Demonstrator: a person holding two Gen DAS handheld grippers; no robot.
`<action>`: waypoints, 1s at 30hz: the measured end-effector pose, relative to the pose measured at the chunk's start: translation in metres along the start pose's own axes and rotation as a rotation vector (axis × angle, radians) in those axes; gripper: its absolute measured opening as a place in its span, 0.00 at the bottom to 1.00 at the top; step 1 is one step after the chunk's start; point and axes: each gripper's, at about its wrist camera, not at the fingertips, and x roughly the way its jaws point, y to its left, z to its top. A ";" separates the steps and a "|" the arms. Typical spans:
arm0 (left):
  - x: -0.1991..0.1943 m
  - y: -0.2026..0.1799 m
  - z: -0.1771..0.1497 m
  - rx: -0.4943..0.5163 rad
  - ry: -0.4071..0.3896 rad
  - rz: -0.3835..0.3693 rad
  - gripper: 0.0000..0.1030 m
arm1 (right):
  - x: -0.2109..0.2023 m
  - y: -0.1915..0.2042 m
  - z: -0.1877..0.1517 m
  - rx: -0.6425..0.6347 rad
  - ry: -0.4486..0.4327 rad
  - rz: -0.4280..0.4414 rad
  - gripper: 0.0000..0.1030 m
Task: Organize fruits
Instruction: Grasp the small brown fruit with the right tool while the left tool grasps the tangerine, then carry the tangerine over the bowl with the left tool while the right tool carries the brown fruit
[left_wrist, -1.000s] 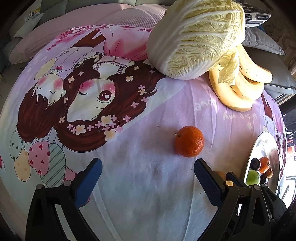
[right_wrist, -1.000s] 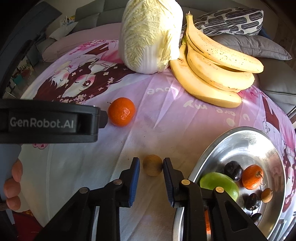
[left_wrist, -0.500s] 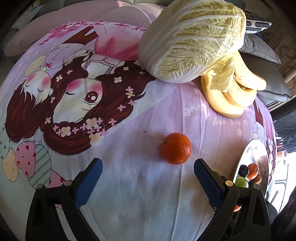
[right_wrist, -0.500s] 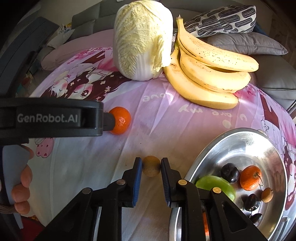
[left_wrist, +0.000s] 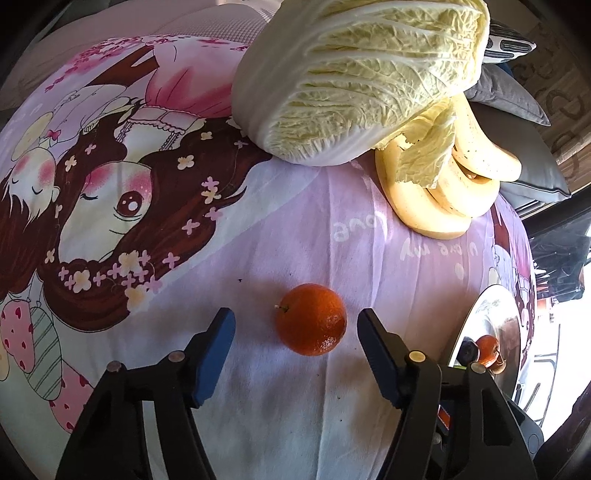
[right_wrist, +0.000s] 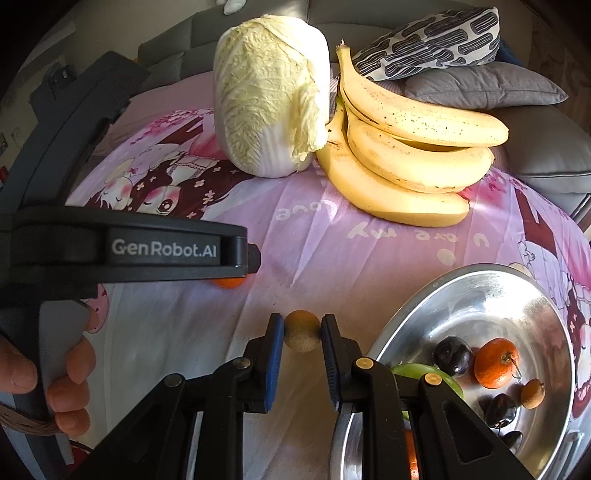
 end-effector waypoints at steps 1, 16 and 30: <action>0.001 -0.001 0.001 0.002 -0.002 -0.005 0.62 | 0.000 0.000 0.000 0.001 -0.001 0.000 0.22; 0.005 -0.003 0.006 0.000 -0.016 -0.035 0.38 | -0.010 -0.004 0.000 0.016 -0.020 0.003 0.22; -0.041 0.000 -0.001 -0.008 -0.085 -0.074 0.38 | -0.023 -0.009 -0.001 0.053 -0.049 0.015 0.22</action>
